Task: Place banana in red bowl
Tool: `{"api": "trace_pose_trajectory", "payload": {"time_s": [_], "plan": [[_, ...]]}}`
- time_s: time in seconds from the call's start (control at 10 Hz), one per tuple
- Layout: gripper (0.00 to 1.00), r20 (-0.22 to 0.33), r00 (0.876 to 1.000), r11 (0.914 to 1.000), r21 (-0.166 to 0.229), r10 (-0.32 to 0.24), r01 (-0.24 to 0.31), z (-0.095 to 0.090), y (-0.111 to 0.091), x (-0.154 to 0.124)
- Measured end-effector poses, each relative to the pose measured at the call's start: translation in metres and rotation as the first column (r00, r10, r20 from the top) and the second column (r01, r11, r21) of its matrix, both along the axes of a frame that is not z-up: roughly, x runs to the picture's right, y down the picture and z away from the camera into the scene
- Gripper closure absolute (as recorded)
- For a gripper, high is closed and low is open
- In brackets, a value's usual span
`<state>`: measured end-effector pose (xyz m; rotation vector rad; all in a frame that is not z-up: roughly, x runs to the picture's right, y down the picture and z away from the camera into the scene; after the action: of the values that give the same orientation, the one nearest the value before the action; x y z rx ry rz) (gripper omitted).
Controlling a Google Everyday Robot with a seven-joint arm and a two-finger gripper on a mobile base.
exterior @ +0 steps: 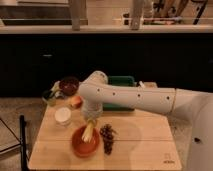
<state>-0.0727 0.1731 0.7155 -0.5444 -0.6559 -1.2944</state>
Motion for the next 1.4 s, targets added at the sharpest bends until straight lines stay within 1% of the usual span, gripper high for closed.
{"api": "trace_pose_trajectory", "payload": {"time_s": [0.2,0.3,0.4,0.5,0.7,0.8,1.1,1.2,1.4], "plan": [[0.95,0.002,1.0,0.9998,-0.018,0.006,-0.006,0.001,0.004,-0.007],[0.94,0.005,1.0,0.9996,-0.027,-0.001,0.001,0.001,0.005,-0.012],[0.9,0.007,1.0,0.9994,-0.034,-0.008,0.008,0.002,0.006,-0.015],[0.81,0.006,1.0,0.999,-0.04,-0.018,0.018,0.003,0.007,-0.018],[0.62,0.003,1.0,0.9988,-0.04,-0.029,0.029,0.004,0.008,-0.021],[0.49,-0.001,1.0,0.9988,-0.037,-0.032,0.031,0.005,0.008,-0.022],[0.23,-0.01,0.999,0.9989,-0.032,-0.035,0.034,0.005,0.009,-0.022],[0.2,-0.012,0.999,0.999,-0.032,-0.033,0.033,0.005,0.009,-0.021],[0.2,-0.021,0.999,0.999,-0.029,-0.034,0.033,0.006,0.009,-0.021]]}}
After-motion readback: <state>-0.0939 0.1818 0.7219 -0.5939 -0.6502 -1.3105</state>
